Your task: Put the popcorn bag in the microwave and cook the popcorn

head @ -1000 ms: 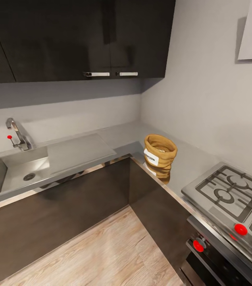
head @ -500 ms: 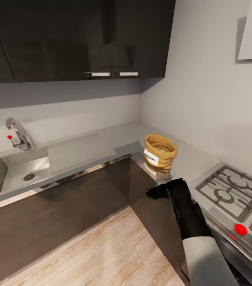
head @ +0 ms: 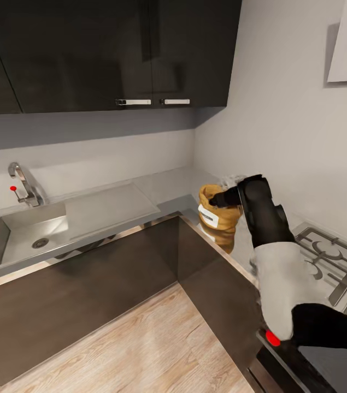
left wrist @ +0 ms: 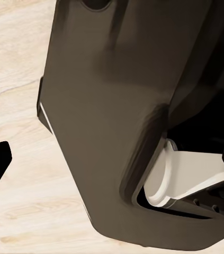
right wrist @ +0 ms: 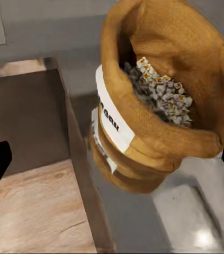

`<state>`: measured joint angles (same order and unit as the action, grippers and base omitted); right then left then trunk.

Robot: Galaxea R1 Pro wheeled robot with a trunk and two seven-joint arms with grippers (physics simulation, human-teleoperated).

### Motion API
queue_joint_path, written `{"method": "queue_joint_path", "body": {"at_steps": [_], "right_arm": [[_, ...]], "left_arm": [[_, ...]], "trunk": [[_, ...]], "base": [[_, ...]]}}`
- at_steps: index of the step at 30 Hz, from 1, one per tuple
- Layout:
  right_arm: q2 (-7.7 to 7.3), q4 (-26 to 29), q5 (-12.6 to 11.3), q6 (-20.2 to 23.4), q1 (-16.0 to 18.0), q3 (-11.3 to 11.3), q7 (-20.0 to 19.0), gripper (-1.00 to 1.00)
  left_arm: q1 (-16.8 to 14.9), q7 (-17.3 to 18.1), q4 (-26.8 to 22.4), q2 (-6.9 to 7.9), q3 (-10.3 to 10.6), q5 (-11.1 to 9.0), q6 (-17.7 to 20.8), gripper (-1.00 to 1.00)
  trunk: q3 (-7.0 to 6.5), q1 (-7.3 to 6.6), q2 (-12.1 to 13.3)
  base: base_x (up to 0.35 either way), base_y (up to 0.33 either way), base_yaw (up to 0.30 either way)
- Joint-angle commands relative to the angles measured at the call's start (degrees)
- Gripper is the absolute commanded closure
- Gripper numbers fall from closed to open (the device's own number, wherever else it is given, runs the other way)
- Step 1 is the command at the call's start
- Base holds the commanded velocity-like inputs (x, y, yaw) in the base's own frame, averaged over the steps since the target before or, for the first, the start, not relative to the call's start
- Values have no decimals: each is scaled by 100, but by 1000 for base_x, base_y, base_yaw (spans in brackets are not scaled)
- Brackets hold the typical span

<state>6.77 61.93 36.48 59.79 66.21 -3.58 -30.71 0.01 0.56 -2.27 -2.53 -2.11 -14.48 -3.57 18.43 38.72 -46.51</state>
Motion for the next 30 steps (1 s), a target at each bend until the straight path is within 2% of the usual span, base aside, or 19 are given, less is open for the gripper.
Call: {"method": "queue_joint_path", "body": {"at_steps": [1, 4, 7, 10, 15, 25, 30], "right_arm": [[-222, -328, 19, 21, 199, -24, -49, -100], [-718, -953, 10, 21, 600, -180, -42, -100], [-1053, -1197, 15, 21, 835, -315, -36, -100], [-1227, -1205, 17, 21, 895, -353, -46, -100], [-1310, -1198, 9, 21, 902, -377, -90, -100], [-1337, -1200, 8, 21, 903, -380, -100, -100], [-1284, -1194, 8, 21, 903, -376, -94, -100]], "left_arm": [[-1, 10, -6, -6, -20, -15, -12, -100], [-1, 19, -10, -11, -25, -12, -13, -100], [-1, 25, -10, -18, -26, -11, -13, -100], [-1, 14, -21, -26, -39, -22, -13, -100], [-1, -1, -16, -158, -44, -38, -6, -100], [-1, -3, -10, -149, -61, -89, -4, -100], [-1, -3, -10, -143, -62, -90, -4, -100]], "trunk": [[7, 1, -5], [7, 1, -5], [7, 1, -5], [7, 1, -5], [7, 1, -5], [7, 1, -5], [7, 1, -5]], "base": [[0, 0, 0], [0, 0, 0], [0, 0, 0], [0, 0, 0], [12, -6, 0], [178, -180, 0], [231, -197, 0]]}}
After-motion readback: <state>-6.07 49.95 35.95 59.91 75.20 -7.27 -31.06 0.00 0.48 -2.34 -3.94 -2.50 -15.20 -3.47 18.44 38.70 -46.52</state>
